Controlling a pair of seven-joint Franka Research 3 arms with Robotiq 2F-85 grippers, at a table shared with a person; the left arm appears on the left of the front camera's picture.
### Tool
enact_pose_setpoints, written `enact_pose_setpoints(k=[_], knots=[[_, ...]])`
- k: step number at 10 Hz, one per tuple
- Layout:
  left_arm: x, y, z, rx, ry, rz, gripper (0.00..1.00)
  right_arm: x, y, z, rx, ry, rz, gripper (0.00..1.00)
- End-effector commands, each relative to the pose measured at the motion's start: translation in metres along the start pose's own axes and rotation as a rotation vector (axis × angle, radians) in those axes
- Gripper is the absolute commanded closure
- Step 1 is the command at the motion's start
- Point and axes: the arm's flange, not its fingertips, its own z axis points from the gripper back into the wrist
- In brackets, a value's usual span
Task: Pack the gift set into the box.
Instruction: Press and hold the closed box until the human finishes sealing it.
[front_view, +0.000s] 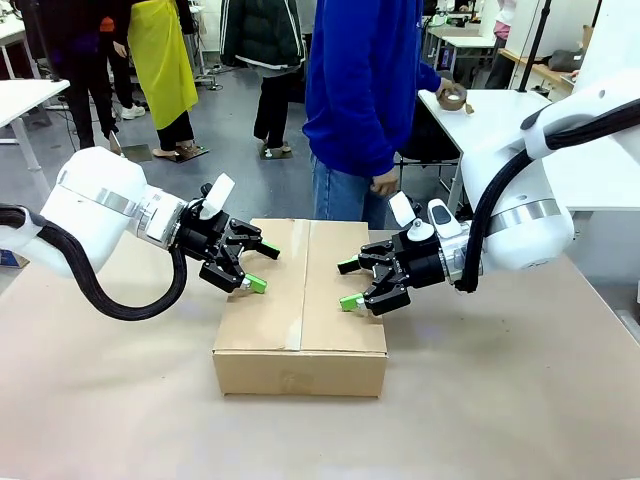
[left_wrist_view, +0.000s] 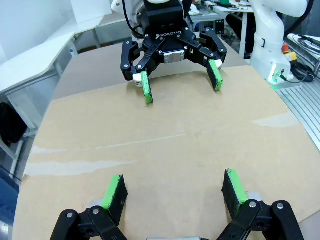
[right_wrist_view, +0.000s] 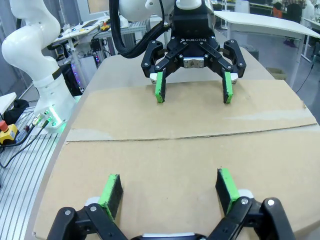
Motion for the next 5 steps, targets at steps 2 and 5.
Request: enact_pose_setpoints(k=[2, 5], knots=[[-0.0032, -0.0003, 0.0000, -0.001, -0.002, -0.002, 0.00, -0.0025, 0.0011, -0.0004, -0.004, 0.002, -0.005, 0.00], [-0.0032, -0.0003, 0.0000, -0.001, -0.002, -0.002, 0.00, -0.0025, 0.0011, -0.0004, -0.004, 0.002, -0.005, 0.00]])
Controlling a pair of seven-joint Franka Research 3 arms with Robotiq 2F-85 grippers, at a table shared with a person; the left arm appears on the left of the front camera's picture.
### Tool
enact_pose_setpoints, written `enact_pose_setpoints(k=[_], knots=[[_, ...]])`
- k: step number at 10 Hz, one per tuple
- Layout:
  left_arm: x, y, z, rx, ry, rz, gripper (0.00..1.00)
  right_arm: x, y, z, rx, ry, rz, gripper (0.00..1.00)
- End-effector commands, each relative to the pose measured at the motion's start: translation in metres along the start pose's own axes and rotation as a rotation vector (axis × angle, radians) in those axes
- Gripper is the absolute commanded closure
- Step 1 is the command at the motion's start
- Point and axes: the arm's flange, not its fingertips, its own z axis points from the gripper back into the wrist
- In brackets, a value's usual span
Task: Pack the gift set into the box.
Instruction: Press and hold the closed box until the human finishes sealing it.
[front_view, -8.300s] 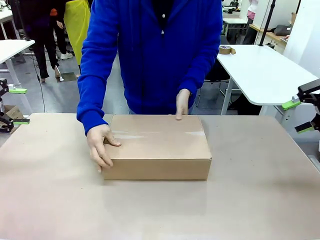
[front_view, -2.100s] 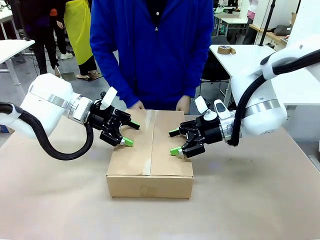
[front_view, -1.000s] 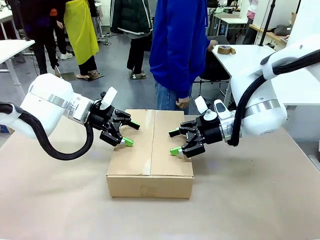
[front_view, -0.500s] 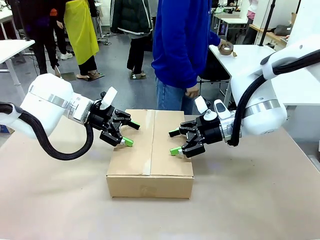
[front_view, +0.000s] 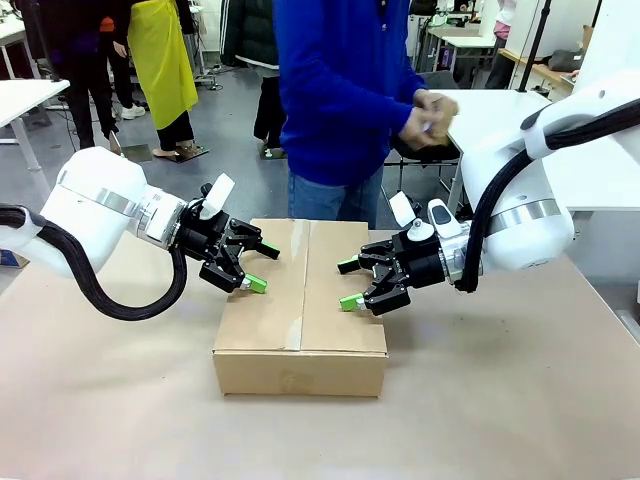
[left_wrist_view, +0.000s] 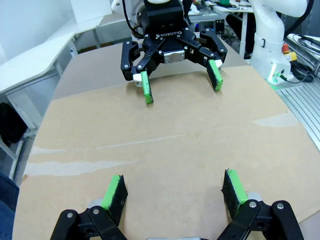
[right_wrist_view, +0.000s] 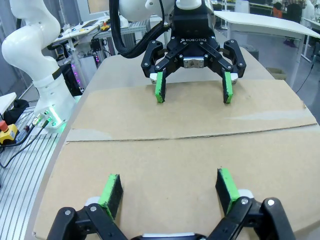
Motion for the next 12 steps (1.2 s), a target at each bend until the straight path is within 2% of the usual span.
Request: enact_pose_setpoints(k=[1, 12], knots=[[-0.0032, -0.0003, 0.0000, -0.001, -0.002, -0.002, 0.00, -0.0025, 0.0011, -0.0004, -0.004, 0.002, -0.005, 0.00], [-0.0032, -0.0003, 0.0000, -0.001, -0.002, -0.002, 0.00, -0.0025, 0.0011, -0.0004, -0.004, 0.002, -0.005, 0.00]])
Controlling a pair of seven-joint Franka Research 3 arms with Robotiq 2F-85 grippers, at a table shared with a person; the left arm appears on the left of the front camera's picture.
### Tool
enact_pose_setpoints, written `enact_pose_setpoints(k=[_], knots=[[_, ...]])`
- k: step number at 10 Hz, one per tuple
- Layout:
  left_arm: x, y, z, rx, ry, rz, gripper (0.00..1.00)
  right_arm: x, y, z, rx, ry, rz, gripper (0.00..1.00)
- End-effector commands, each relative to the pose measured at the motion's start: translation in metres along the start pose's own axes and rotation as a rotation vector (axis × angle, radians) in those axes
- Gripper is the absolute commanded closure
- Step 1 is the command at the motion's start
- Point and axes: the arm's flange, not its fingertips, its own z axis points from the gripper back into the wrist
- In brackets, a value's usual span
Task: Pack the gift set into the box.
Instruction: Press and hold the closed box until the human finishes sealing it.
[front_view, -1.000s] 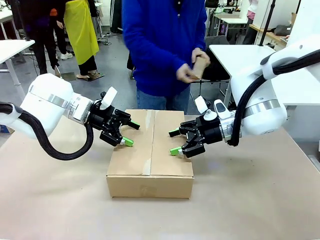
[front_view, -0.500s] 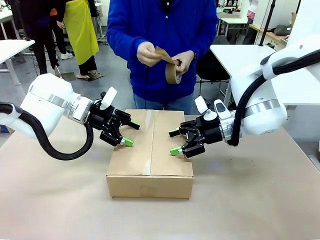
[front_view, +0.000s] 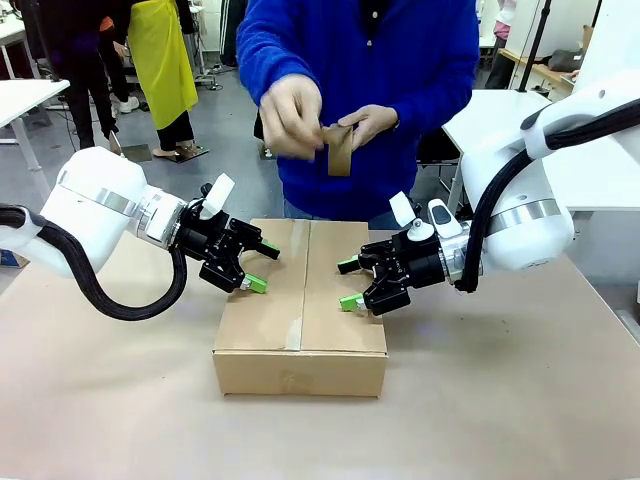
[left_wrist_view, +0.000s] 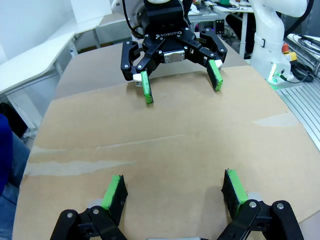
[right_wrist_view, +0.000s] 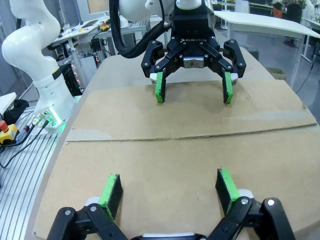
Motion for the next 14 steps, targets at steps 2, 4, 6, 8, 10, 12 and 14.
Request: enact_pose_setpoints(k=[2, 4, 6, 8, 10, 12, 14], knots=[[-0.0032, -0.0003, 0.0000, -0.001, -0.002, -0.002, 0.00, -0.0025, 0.0011, -0.0004, -0.004, 0.002, -0.005, 0.00], [-0.0032, -0.0003, 0.0000, -0.001, -0.002, -0.002, 0.00, -0.0025, 0.0011, -0.0004, -0.004, 0.002, -0.005, 0.00], [-0.0032, -0.0003, 0.0000, -0.001, -0.002, -0.002, 0.00, -0.0025, 0.0011, -0.0004, -0.004, 0.002, -0.005, 0.00], [-0.0032, -0.0003, 0.0000, -0.001, -0.002, -0.002, 0.00, -0.0025, 0.0011, -0.0004, -0.004, 0.002, -0.005, 0.00], [-0.0032, -0.0003, 0.0000, -0.001, -0.002, -0.002, 0.00, -0.0025, 0.0011, -0.0004, -0.004, 0.002, -0.005, 0.00], [-0.0032, -0.0003, 0.0000, -0.001, -0.002, -0.002, 0.00, -0.0025, 0.0011, -0.0004, -0.004, 0.002, -0.005, 0.00], [-0.0032, -0.0003, 0.0000, -0.001, -0.002, -0.002, 0.00, -0.0025, 0.0011, -0.0004, -0.004, 0.002, -0.005, 0.00]])
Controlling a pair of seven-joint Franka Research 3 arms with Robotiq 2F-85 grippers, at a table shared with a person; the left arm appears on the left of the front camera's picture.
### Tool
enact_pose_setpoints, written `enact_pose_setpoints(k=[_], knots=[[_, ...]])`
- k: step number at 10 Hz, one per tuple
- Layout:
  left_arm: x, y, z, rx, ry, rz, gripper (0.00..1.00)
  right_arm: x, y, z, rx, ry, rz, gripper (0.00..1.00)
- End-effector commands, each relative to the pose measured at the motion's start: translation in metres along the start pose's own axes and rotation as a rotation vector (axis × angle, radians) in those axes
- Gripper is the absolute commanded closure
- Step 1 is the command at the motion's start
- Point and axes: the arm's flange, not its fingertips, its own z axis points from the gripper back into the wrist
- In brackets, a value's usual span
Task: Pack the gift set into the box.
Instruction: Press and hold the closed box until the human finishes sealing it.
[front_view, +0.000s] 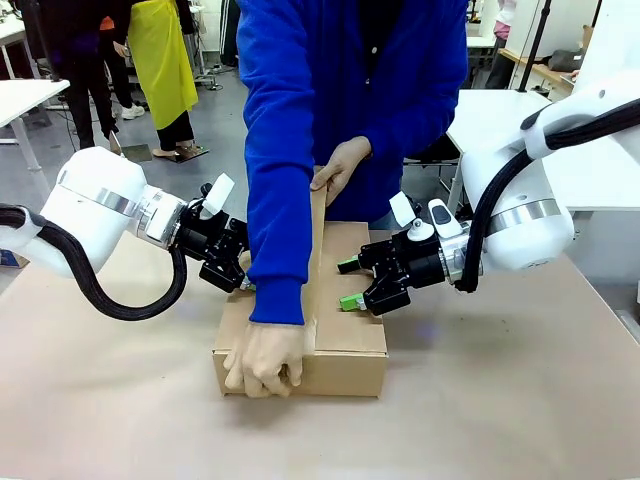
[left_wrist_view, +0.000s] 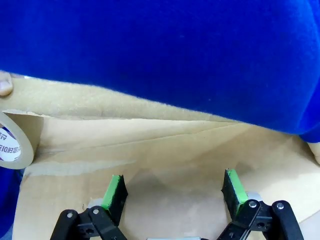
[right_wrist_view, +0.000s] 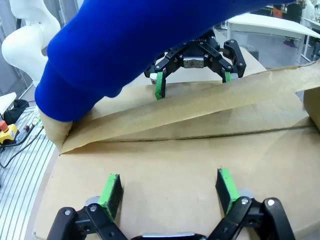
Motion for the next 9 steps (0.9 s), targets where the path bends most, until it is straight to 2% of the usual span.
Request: enact_pose_setpoints(k=[1, 9], knots=[[-0.0032, -0.0004, -0.0001, -0.002, -0.002, -0.002, 0.00, -0.0025, 0.0012, -0.0005, -0.003, 0.002, -0.005, 0.00], [-0.0032, -0.0004, -0.0001, -0.002, -0.002, -0.002, 0.00, -0.0025, 0.0012, -0.0005, -0.003, 0.002, -0.005, 0.00]])
